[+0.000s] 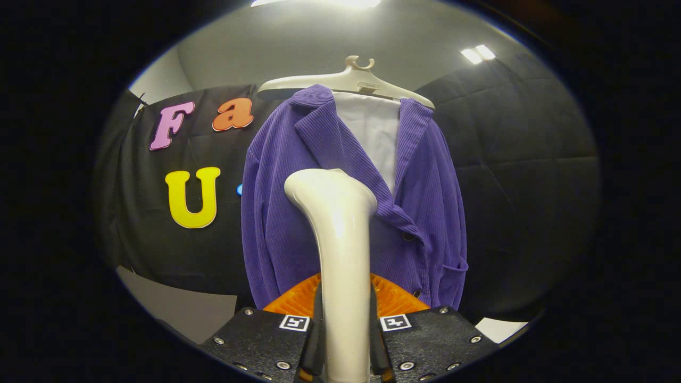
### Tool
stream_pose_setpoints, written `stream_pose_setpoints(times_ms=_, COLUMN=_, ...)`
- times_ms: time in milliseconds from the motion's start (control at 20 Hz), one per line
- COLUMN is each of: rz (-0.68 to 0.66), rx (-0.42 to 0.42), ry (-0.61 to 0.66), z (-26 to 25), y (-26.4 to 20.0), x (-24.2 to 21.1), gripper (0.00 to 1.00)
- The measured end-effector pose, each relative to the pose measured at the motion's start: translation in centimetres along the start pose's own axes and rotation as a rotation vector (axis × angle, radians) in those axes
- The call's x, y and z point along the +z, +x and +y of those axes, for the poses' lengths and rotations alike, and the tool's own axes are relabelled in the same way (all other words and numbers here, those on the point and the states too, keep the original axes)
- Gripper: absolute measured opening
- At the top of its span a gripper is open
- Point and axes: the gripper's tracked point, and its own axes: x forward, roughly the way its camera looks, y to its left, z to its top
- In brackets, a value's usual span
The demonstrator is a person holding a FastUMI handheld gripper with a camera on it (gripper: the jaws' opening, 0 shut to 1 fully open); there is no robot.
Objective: Iron the clothes twice with a garment steamer, once on the left side and once on the right side.
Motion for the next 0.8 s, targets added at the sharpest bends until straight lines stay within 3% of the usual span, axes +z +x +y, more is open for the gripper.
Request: stream_pose_setpoints(times_ms=800, rz=0.159, rx=0.015, ry=-0.075, z=-1.4, y=-1.8, x=-12.2, gripper=0.34)
